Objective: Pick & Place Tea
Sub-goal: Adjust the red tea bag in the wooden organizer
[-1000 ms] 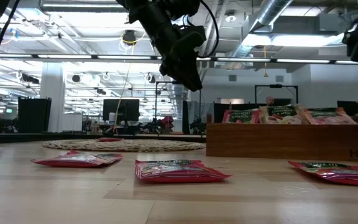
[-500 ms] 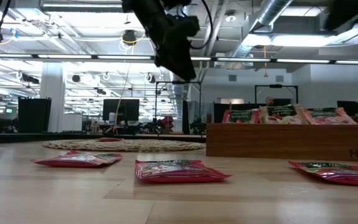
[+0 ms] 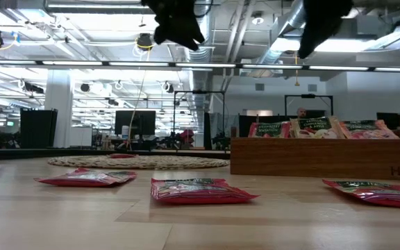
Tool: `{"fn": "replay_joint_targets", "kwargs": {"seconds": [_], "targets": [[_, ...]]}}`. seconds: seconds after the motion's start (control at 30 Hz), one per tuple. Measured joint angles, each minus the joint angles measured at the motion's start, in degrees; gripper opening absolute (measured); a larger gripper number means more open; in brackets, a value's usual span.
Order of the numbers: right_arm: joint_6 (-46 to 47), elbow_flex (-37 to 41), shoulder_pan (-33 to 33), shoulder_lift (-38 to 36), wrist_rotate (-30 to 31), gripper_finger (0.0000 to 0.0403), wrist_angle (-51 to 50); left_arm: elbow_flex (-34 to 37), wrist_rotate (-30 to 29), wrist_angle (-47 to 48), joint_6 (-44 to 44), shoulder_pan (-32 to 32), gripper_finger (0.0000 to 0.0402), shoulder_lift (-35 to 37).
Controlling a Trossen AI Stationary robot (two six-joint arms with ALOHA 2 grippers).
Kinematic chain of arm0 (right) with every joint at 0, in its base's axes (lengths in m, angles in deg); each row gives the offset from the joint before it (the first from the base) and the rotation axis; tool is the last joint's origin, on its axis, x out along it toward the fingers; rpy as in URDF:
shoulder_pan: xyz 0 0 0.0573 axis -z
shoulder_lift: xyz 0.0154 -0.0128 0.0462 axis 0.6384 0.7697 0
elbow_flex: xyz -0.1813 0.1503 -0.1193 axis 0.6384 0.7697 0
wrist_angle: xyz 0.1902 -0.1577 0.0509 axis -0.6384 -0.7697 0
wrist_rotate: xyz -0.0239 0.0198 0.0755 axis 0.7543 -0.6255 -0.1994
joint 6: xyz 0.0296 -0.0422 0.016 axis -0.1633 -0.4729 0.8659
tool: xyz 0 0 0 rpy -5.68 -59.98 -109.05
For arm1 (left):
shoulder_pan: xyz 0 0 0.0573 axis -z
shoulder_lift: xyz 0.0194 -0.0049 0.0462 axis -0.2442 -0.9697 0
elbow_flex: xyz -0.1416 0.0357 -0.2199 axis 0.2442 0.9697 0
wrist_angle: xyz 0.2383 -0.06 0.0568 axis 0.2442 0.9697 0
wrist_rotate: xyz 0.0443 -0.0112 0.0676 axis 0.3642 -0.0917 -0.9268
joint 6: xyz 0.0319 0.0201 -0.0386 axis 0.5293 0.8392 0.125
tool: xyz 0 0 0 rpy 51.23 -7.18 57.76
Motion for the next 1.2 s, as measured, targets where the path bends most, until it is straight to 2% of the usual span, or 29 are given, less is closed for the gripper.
{"fn": "replay_joint_targets", "kwargs": {"seconds": [0.1, 0.23, 0.53, 0.77, 0.97, 1.2], "targets": [[-6.8, 1.4, 3.0, 1.4, -4.1, 0.0104, 4.8, 0.0, 0.0, 2.1, -0.7, 0.0, 0.016, 2.2], [-13.7, 1.8, 5.9, 4.4, -5.5, 0.0126, 7.4, 0.0, -0.1, 5.2, -0.8, 0.0, 0.016, 4.1], [-25.6, 1.8, 11.6, 12.7, -14.9, 0.0135, 13.0, 0.0, -0.1, 13.5, -2.4, 0.0, 0.016, 4.9], [-28.6, 1.8, 15.1, 15.5, -23.8, 0.0135, 16.8, 0.0, -0.1, 15.1, -3.8, 0.0, 0.016, 4.9], [-30.9, 1.8, 16.1, 16.6, -24.8, 0.0138, 16.6, 0.0, -0.1, 15.3, -4.0, 0.0, 0.016, 4.9], [-32.5, 1.7, 16.5, 21.5, -30.1, 0.0134, 18.6, 0.0, -0.1, 15.9, -4.0, 0.0, 0.016, 4.9]]}}
